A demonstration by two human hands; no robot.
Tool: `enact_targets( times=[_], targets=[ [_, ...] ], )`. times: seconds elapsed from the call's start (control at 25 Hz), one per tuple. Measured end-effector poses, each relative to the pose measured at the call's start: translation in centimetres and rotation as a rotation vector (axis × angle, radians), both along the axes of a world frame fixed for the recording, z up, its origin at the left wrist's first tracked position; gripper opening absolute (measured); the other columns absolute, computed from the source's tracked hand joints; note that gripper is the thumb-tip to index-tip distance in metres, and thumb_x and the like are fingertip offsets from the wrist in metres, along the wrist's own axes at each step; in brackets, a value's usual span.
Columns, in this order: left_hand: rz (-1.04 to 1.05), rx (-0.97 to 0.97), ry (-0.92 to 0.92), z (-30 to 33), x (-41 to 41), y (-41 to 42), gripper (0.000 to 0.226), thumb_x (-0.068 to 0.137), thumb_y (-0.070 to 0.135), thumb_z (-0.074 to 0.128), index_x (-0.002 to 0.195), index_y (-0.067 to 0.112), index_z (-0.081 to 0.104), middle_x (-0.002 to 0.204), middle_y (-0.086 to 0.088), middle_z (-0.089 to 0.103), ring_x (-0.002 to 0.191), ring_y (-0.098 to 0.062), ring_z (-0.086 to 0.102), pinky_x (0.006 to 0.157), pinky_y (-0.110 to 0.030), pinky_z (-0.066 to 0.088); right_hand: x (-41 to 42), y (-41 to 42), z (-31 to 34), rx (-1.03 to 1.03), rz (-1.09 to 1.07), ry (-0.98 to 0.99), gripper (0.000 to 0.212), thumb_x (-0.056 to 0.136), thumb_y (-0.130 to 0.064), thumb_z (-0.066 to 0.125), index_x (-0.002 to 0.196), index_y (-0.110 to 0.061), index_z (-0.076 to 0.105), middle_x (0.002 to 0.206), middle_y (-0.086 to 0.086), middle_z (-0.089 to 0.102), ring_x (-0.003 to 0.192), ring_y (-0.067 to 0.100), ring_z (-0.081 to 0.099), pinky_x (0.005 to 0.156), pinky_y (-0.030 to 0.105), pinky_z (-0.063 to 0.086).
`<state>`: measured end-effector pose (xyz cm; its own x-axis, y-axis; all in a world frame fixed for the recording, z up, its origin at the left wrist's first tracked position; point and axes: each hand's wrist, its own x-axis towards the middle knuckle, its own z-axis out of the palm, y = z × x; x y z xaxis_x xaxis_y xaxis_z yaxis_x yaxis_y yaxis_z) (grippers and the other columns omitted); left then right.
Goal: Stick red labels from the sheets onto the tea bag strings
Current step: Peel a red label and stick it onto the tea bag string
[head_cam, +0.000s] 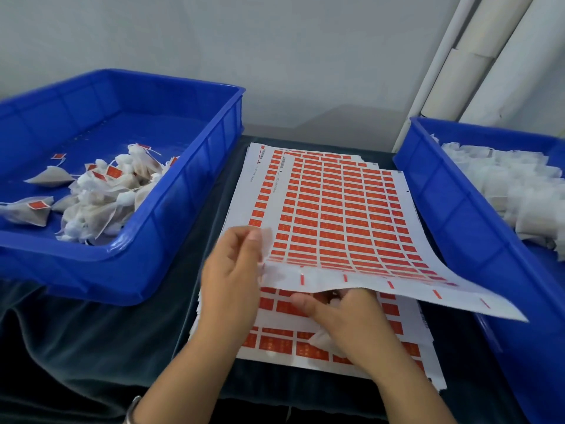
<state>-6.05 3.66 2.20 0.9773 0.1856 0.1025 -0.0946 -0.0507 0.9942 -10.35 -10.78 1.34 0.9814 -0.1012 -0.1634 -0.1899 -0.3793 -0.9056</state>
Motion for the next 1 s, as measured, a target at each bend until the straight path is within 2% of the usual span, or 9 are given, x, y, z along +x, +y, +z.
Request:
enact_targets(
  times=[0.08,0.16,0.28,0.4,0.52,0.64,0.72,0.84,1.0],
  targets=[
    [-0.206,0.028,0.114,-0.8,-0.2,-1.0,0.022,0.096,0.041,0.04,0.086,0.033,0.059,0.081,0.023,0.068,0.074,0.005,0.065,0.051,-0.007,0.046,-0.3,-0.9,0.5,-0.15,0.167,0.078,0.035,0.065,-0.059,0.073,0.089,-0.055,0.049,0.089,-0.041,0.053,0.083,-0.016,0.049,0.066,0.008,0.044],
    [-0.305,0.24,0.178,-1.7,0.1,-1.7,0.025,0.095,0.048,0.036,0.086,0.036,0.056,0.08,0.023,0.065,0.075,0.007,0.062,0.053,-0.005,0.042,-0.9,-1.8,1.4,-0.327,0.352,0.148,0.014,0.078,-0.05,0.068,0.083,-0.051,0.055,0.093,-0.032,0.058,0.088,-0.01,0.055,0.082,0.017,0.047],
    [-0.355,0.401,0.2,-2.3,0.4,-1.9,0.025,0.093,0.053,0.032,0.084,0.039,0.052,0.082,0.031,0.054,0.074,0.009,0.054,0.056,-0.006,0.034,-2.1,-2.9,3.7,-0.293,0.485,0.16,0.024,0.089,-0.036,0.059,0.076,-0.054,0.064,0.089,-0.032,0.061,0.088,-0.014,0.055,0.079,0.014,0.045],
    [-0.373,0.433,0.196,-2.1,0.2,-1.9,0.023,0.092,0.054,0.033,0.083,0.041,0.05,0.08,0.033,0.051,0.074,0.01,0.05,0.058,-0.007,0.03,-2.2,-3.5,5.3,-0.082,0.361,-0.049,0.03,0.088,-0.027,0.057,0.084,-0.054,0.068,0.083,-0.019,0.066,0.081,0.0,0.06,0.069,0.011,0.049],
    [-0.281,0.219,0.211,-1.9,0.7,-2.1,0.023,0.095,0.048,0.037,0.087,0.036,0.056,0.084,0.025,0.06,0.08,0.002,0.058,0.065,-0.013,0.04,-0.8,-3.3,5.4,0.173,0.164,-0.218,0.027,0.083,-0.026,0.056,0.086,-0.047,0.073,0.075,-0.008,0.067,0.067,0.012,0.059,0.064,0.014,0.052],
    [-0.189,-0.228,0.322,-1.5,1.6,-2.1,0.02,0.096,0.041,0.044,0.092,0.03,0.061,0.084,0.008,0.073,0.081,-0.013,0.07,0.073,-0.028,0.055,1.7,-2.2,3.6,0.416,0.029,-0.16,0.037,0.094,-0.01,0.051,0.088,-0.038,0.074,0.067,-0.007,0.061,0.052,0.005,0.047,0.055,0.017,0.046],
    [-0.138,-0.335,0.387,-1.6,2.0,-1.8,0.019,0.095,0.037,0.047,0.093,0.025,0.061,0.079,0.004,0.073,0.076,-0.015,0.071,0.066,-0.029,0.056,2.6,-1.7,2.6,0.525,0.009,-0.107,0.045,0.093,0.002,0.044,0.09,-0.031,0.074,0.07,-0.004,0.059,0.053,0.007,0.046,0.054,0.018,0.044],
    [-0.087,-0.359,0.45,-2.5,2.1,-1.4,0.02,0.094,0.038,0.048,0.088,0.024,0.061,0.074,0.004,0.073,0.071,-0.013,0.071,0.061,-0.028,0.053,3.1,-2.0,1.6,0.419,0.015,-0.104,0.05,0.088,0.013,0.042,0.088,-0.024,0.074,0.074,-0.003,0.063,0.062,0.012,0.054,0.058,0.018,0.047],
    [-0.062,-0.352,0.462,-2.6,2.0,-1.6,0.017,0.091,0.04,0.053,0.082,0.028,0.059,0.07,0.009,0.072,0.071,-0.014,0.071,0.059,-0.027,0.051,3.5,-2.5,2.5,0.104,0.055,-0.231,0.041,0.088,0.004,0.057,0.089,-0.036,0.068,0.082,-0.018,0.07,0.076,0.002,0.068,0.066,0.011,0.052]
  ],
)
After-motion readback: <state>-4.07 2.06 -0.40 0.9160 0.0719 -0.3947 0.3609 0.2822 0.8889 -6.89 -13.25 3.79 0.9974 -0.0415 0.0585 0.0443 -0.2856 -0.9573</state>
